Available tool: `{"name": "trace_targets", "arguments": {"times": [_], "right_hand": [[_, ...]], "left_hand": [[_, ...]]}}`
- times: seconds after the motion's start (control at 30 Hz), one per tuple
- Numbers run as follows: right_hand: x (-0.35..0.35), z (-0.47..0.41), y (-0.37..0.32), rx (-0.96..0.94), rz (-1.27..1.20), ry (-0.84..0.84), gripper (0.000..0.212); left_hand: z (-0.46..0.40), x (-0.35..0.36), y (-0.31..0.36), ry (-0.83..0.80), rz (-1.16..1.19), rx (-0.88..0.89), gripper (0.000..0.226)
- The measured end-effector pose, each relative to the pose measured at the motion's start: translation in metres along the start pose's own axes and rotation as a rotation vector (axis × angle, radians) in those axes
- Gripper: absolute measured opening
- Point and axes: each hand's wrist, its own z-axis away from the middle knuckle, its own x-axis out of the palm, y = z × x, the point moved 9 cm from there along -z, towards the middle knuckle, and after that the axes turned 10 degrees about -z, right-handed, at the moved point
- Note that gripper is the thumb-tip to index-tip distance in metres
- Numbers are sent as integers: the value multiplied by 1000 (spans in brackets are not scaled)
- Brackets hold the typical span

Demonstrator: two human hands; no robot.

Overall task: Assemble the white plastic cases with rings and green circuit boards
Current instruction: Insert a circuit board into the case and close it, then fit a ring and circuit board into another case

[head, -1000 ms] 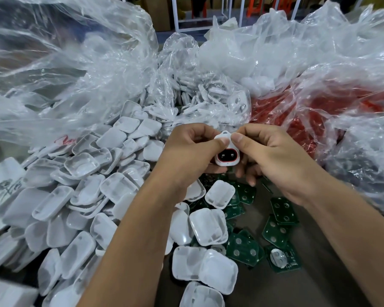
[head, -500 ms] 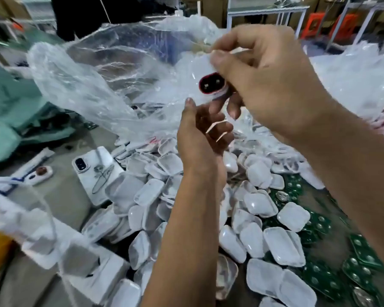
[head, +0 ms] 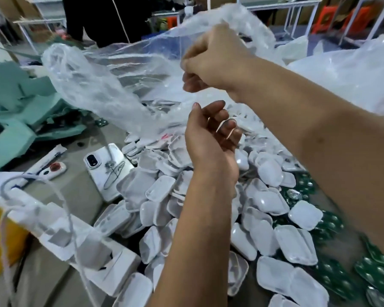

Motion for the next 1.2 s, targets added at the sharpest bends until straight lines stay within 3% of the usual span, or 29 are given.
{"name": "trace_targets", "arguments": {"times": [0.07,0.13,0.2,0.33,0.47,0.57,0.63,0.7,0.8,0.87,0.97,1.07,1.2], "right_hand": [[-31,31,-11,-125,-180,77,10],[-67,68,-6,-218,-208,164,13],[-104,103,23,-158,-141,256,13],[-159,170,94,145,206,328,9],[-206,220,86,140,445,412,7],[-260,261,59,126,580,568,13],[-299,285,57,241,733,615,21],[-328,303,74,523,878,515,27],[-329,318,115,880,934,219,17],[-318,317,124,892,990,101,16],[-305,312,126,817,1004,13,26],[-307,315,128,821,920,33,27],[-311,312,130,797,889,112,20]], "left_hand": [[3,6,-2,-16,-67,31,43],[6,15,-7,-64,-156,52,41],[12,30,-20,-140,-323,51,39],[32,60,-62,-323,-832,135,34],[56,81,-88,-508,-1246,368,27],[74,97,-99,-592,-1273,433,25],[89,111,-105,-660,-1243,436,20],[112,139,-113,-808,-1277,540,16],[155,186,-135,-1050,-1327,736,6],[182,211,-156,-1170,-1369,887,7],[198,224,-188,-1308,-1466,897,17],[186,215,-202,-1280,-1597,848,13],[176,208,-196,-1187,-1573,802,37]]}}
